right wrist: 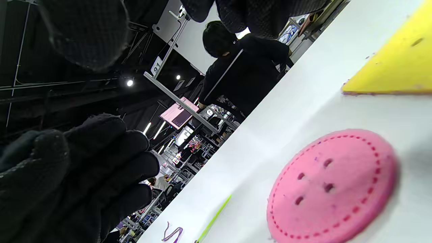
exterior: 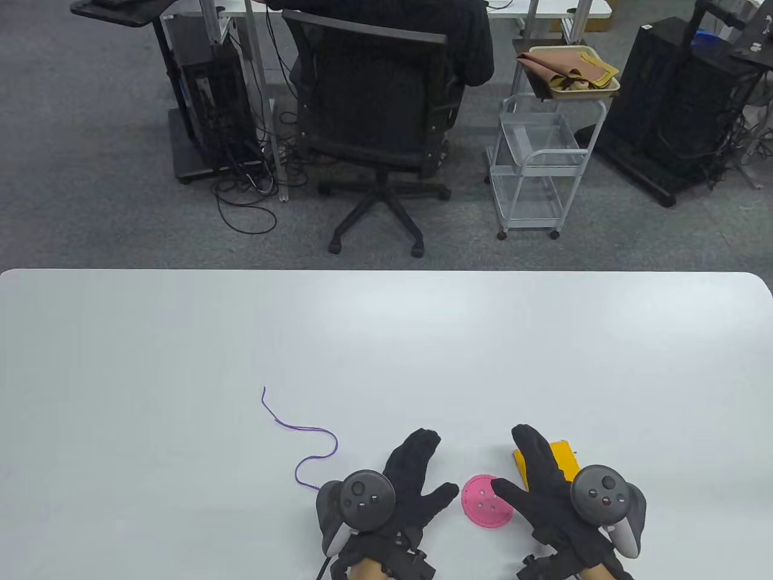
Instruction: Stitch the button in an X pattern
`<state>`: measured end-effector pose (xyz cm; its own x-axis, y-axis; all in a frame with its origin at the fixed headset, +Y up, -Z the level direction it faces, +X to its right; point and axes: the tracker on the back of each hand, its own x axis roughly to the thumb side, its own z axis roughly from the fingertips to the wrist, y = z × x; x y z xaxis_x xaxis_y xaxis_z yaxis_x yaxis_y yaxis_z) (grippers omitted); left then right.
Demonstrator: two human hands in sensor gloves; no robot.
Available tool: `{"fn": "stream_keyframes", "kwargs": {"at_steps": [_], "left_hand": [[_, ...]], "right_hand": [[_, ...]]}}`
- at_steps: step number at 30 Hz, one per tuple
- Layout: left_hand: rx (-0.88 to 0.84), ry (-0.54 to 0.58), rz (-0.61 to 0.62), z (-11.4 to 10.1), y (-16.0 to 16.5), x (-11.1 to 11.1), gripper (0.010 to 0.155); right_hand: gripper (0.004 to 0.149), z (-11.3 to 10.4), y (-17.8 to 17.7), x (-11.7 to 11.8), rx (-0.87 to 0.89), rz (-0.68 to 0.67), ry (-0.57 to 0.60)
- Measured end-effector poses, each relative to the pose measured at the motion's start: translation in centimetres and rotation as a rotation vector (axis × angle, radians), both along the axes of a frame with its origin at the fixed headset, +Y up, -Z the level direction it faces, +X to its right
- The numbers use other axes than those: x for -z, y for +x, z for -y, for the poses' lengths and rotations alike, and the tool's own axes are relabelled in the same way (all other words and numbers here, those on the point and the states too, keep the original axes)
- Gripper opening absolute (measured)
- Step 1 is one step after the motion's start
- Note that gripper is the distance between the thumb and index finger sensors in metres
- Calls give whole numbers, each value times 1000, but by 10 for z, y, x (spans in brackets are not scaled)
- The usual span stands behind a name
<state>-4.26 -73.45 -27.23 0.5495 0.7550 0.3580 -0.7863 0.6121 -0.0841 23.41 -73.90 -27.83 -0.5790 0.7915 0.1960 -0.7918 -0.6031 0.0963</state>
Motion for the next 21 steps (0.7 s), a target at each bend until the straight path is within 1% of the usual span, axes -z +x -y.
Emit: {"fn": "stream_keyframes", "kwargs": {"at_steps": [21], "left_hand": [[-30, 6, -2, 1, 1, -1, 78]], "right_hand": [[88, 1, -3, -1, -19, -12, 2]]}}
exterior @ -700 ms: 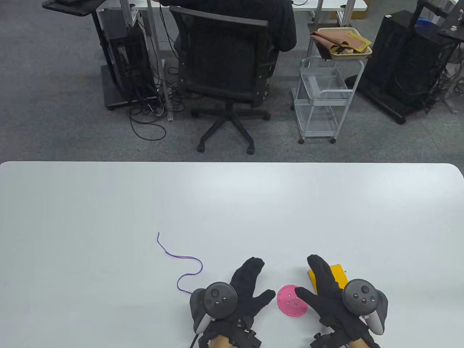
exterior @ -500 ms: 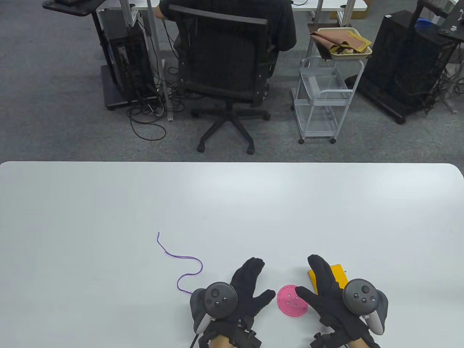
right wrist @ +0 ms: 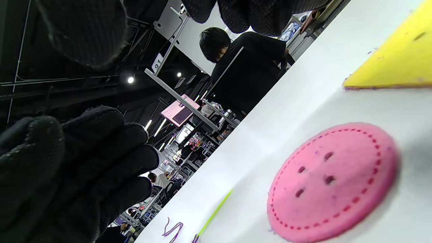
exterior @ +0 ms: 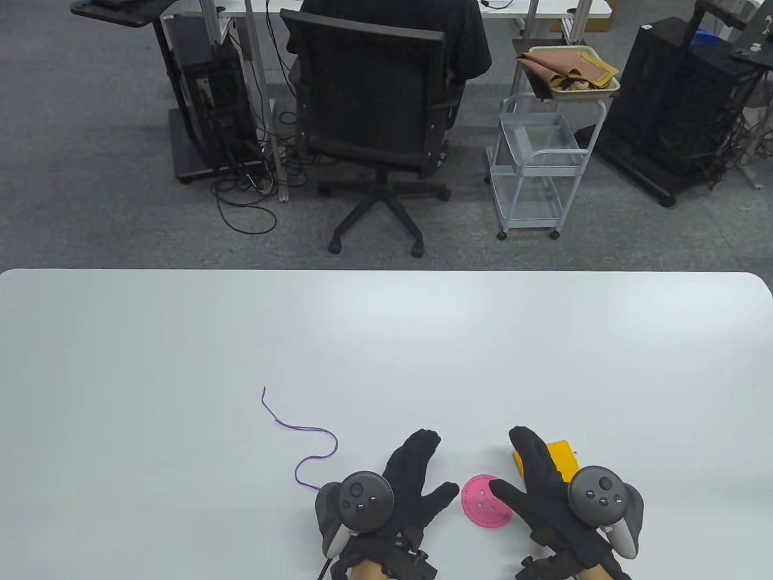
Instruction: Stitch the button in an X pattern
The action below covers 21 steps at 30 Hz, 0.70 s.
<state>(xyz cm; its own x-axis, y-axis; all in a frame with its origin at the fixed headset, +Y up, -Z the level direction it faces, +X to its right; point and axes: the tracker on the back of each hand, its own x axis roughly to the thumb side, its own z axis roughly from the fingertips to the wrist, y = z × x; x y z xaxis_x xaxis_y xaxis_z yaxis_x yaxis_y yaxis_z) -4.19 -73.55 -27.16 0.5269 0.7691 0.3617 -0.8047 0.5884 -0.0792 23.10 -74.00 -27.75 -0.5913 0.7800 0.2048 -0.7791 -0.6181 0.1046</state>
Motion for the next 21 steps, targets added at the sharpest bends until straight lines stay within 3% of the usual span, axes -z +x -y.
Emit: {"fn": "stream_keyframes", "kwargs": {"at_steps": [8, 16, 21], "left_hand": [[-16, 2, -2, 0, -1, 0, 78], [-21, -3, -2, 1, -2, 0, 79], [-16, -9, -1, 1, -2, 0, 79]], "right_hand": [[88, -1, 1, 0, -60, 11, -14], [93, -24, 13, -7, -132, 100, 64], [97, -16, 39, 5, -205, 269, -75]]}}
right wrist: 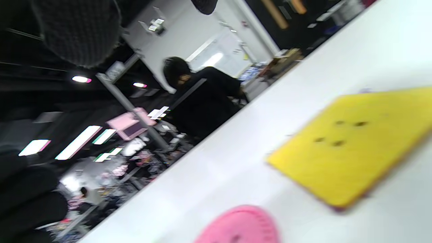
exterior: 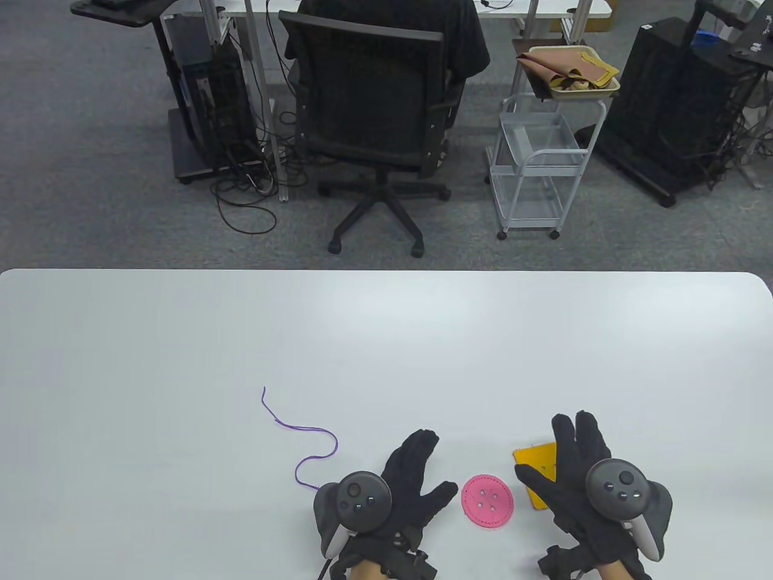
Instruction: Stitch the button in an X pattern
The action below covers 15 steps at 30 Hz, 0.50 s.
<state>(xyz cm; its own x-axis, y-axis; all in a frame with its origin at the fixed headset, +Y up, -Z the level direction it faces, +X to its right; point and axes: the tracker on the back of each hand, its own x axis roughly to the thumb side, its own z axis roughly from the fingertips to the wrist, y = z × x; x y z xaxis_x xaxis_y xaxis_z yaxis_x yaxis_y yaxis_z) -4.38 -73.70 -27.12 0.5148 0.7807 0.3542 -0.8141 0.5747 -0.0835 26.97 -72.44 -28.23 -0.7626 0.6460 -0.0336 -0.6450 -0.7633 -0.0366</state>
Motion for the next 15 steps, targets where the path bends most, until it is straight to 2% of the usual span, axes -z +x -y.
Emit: {"fn": "stream_keyframes", "kwargs": {"at_steps": [4, 7, 15], "left_hand": [[7, -8, 6, 1, 0, 0, 79], [3, -16, 9, 1, 1, 0, 79], [7, -26, 9, 1, 1, 0, 79]], "right_hand": [[97, 23, 17, 14, -30, 105, -172], [98, 35, 22, 21, -75, 128, -289], [99, 56, 29, 30, -187, 152, -488]]}}
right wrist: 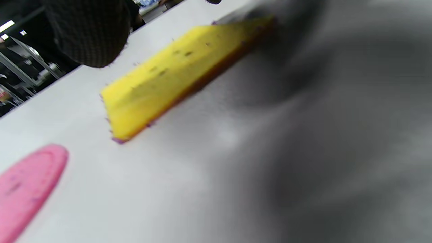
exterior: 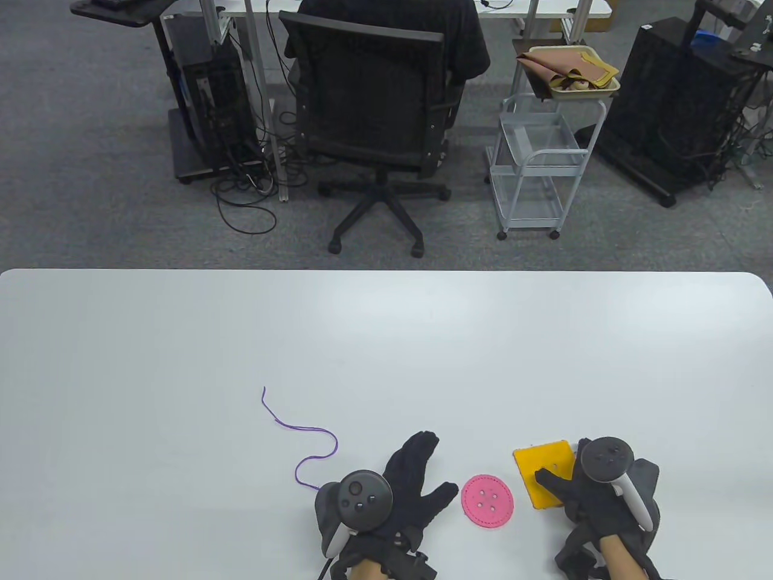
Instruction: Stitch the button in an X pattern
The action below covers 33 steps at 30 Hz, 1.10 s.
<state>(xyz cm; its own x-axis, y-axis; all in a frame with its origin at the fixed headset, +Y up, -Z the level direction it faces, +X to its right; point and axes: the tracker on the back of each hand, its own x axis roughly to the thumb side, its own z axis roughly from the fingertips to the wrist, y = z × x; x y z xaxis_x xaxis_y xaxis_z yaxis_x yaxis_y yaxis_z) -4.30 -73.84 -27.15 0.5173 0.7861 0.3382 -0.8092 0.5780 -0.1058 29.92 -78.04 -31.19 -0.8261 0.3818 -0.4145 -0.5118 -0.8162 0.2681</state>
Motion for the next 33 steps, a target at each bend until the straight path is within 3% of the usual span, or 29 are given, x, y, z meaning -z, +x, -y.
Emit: {"fn": "stream_keyframes", "kwargs": {"at_steps": [13, 33], "left_hand": [[-1, -8, 3, 1, 0, 1, 80], [39, -38, 18, 4, 5, 2, 79]], "right_hand": [[96, 8, 2, 4, 3, 13, -59], [84, 6, 8, 5, 46, 31, -43]]}}
